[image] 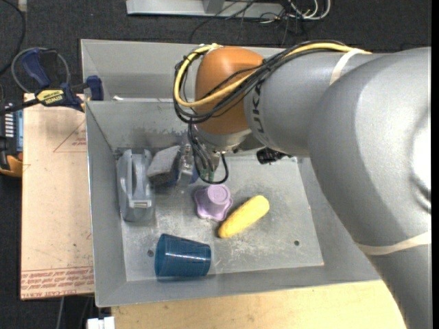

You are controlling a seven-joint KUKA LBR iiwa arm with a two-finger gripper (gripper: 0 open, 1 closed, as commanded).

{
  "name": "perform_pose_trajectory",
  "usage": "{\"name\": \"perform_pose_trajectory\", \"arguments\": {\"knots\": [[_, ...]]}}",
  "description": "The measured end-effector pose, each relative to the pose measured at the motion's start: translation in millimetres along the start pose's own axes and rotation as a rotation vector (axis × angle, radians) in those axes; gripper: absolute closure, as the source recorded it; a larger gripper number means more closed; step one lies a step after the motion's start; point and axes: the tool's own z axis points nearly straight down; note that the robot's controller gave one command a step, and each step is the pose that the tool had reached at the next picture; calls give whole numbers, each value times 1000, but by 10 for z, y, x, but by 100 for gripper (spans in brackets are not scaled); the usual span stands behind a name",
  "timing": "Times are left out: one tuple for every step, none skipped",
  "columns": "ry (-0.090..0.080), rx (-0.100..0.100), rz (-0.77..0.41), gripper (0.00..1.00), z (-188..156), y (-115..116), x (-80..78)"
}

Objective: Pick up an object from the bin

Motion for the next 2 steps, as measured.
{"name": "perform_pose_trajectory", "arguments": {"knots": [[-4,-2,0,100,-132,6,-10],[5,2,0,100,-440,-4,10]]}}
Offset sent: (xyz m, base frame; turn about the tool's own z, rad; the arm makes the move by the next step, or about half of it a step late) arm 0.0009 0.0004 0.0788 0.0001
